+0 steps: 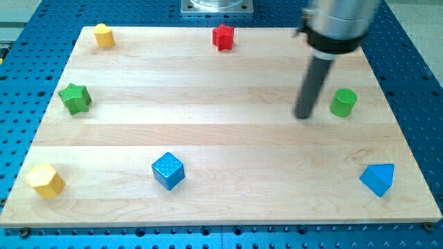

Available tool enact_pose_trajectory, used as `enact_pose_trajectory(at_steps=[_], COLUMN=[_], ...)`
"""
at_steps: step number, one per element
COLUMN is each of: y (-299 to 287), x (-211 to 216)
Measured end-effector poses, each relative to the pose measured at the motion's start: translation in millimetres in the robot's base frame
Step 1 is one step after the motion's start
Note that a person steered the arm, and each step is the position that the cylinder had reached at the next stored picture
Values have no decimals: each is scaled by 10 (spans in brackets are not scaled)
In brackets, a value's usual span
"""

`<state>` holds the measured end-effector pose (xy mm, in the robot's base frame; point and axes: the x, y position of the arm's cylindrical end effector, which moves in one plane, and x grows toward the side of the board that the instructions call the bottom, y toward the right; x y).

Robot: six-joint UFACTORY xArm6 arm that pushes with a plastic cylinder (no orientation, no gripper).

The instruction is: Move the cube towards the heart

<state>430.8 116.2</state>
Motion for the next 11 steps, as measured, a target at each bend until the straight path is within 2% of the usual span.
enact_pose_trajectory(at_steps=[1, 3, 4, 5, 6, 7, 9, 10, 11], y=[-208, -250, -457, -915, -1507, -1626, -2020, -1957, -2173], x=[-35, 116, 458, 1239, 1451, 1721, 533, 1088, 898])
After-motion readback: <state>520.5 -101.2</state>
